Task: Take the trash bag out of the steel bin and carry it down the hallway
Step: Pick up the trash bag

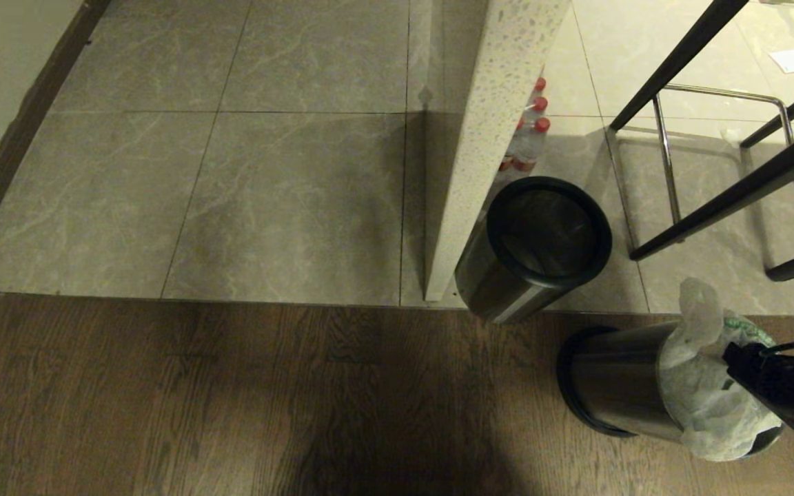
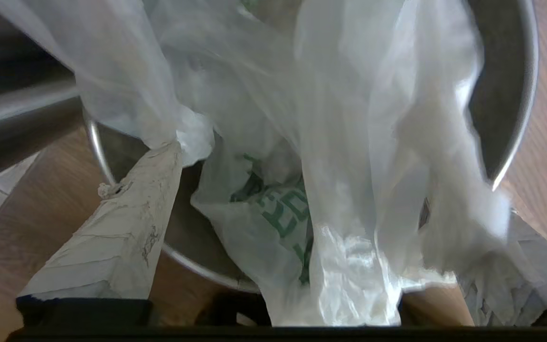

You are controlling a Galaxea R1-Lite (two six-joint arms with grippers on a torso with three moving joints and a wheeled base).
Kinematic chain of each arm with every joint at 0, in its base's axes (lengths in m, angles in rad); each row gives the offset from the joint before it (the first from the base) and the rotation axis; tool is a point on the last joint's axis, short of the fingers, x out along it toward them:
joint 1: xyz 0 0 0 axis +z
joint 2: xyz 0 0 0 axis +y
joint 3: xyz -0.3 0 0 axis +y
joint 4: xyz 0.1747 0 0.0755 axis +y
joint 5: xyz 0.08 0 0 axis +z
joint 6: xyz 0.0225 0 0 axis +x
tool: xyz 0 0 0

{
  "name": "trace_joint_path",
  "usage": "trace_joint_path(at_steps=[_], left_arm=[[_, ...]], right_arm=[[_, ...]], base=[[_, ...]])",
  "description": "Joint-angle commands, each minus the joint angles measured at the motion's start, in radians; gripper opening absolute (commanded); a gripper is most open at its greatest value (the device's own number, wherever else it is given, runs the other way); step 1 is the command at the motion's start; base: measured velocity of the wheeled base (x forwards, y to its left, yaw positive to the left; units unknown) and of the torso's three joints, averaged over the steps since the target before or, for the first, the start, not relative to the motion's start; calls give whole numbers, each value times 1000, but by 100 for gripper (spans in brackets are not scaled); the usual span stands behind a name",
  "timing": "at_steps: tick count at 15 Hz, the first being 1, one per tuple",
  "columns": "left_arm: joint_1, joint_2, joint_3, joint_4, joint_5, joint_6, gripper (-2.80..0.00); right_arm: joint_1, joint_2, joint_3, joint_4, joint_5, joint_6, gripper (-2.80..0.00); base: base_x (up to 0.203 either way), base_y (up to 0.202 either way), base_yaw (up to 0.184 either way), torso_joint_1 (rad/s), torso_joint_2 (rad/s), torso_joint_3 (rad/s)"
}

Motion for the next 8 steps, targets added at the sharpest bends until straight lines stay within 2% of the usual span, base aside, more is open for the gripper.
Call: trace_joint_path(at_steps=[1,2,8], left_arm=[[0,-2,2,0,0,0,-280],[0,-2,2,0,0,0,-280],[0,-2,2,0,0,0,-280]], right_arm=[[3,23,-13,-11,11,-15,0],[6,37,-30,-20,26,-50,0],[11,33,-20,-12,22,-65,0]], base=[[0,0,0,0,0,0],[0,0,0,0,0,0],[0,0,0,0,0,0]])
